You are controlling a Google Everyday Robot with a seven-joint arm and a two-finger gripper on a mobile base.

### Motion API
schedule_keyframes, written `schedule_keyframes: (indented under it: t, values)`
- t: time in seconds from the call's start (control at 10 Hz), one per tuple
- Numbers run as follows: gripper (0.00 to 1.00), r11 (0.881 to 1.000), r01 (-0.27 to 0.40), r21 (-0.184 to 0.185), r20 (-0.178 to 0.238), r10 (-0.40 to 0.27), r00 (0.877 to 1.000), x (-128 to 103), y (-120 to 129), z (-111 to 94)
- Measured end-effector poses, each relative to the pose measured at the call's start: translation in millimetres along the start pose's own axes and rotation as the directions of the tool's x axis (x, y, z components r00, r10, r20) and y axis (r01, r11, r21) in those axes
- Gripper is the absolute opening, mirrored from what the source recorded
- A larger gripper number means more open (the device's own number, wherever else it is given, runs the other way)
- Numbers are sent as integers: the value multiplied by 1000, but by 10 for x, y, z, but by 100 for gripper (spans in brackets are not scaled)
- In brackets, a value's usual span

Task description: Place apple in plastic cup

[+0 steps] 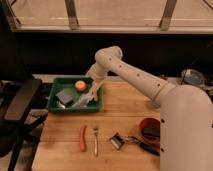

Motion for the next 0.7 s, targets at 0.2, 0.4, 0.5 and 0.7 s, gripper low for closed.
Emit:
schedule_keyframes:
  t: [0.2, 0.4, 0.5, 0.7]
  values:
    - [65, 997, 62, 47, 23, -63, 998, -197, -171, 141]
    - [65, 985, 155, 74, 62, -160, 985, -354, -303, 299]
    - [65, 980, 182, 80, 70, -188, 980, -364, -340, 349]
    - [65, 972, 218, 86, 80, -225, 971, -378, -394, 480]
